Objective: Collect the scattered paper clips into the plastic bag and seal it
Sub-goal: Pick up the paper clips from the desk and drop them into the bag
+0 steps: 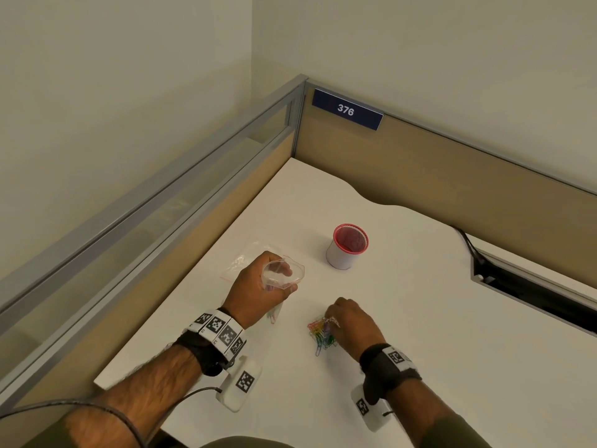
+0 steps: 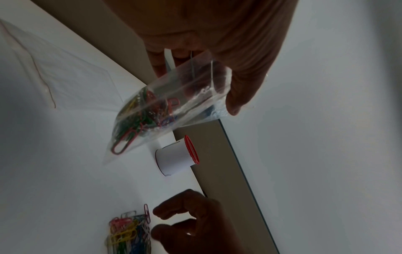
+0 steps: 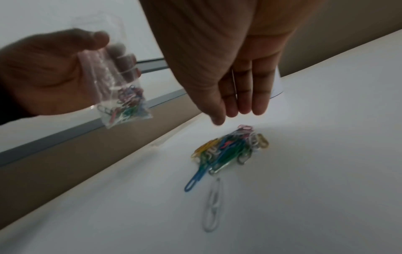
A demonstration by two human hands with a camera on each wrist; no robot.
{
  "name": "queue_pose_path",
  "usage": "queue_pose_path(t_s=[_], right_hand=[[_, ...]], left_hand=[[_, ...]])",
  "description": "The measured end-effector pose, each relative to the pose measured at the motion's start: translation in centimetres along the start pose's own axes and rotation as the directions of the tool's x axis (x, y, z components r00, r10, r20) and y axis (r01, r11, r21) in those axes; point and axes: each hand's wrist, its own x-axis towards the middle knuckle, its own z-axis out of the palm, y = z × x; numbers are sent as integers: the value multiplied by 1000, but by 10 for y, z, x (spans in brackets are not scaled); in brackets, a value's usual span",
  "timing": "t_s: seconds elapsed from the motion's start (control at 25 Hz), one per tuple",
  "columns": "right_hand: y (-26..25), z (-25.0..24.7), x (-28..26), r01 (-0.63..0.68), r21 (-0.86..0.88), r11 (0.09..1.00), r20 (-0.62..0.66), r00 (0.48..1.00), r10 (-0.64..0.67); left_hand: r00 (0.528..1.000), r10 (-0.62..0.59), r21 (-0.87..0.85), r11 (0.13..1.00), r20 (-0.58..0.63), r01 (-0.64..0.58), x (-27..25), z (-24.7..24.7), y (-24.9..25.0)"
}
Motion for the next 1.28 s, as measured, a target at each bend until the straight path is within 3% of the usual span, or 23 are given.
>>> queue_pose_path(t_s=[0.08, 0.2, 0.36, 0.6, 0.76, 0.88, 1.04, 1.16, 1.28], right_hand=[[5, -2, -5, -60, 30, 998, 84, 995, 57], [-5, 6, -7, -38, -5, 999, 188, 981, 39], [-21, 21, -2, 31, -82, 996, 89, 996, -23], [-20, 21, 3, -34, -116, 993, 15, 999, 36], [-13, 0, 2, -154, 69, 986, -52, 986, 158], [-15, -32, -5, -190, 315, 930, -147, 958, 246], [-43, -91, -12, -23, 548, 836, -358, 897, 259], [-74, -124, -7, 116, 570, 813, -462, 864, 201], [-101, -131, 3, 173, 517, 839, -474, 874, 111]], left_hand=[[1000, 3, 6, 1000, 2, -3, -1, 1, 0], [1000, -2, 8, 1000, 11, 2, 0, 3, 0], [1000, 3, 3, 1000, 14, -3, 1, 3, -3], [1000, -1, -6, 1000, 12, 1, 1, 7, -5], [1000, -7, 11, 1000, 9, 7, 1, 7, -5], [1000, -15, 14, 1000, 12, 14, 2, 5, -6], [1000, -15, 33, 999, 13, 15, 3, 7, -8], [1000, -12, 44, 999, 18, 12, 6, 12, -5], [1000, 3, 34, 999, 31, -4, 7, 17, 0]])
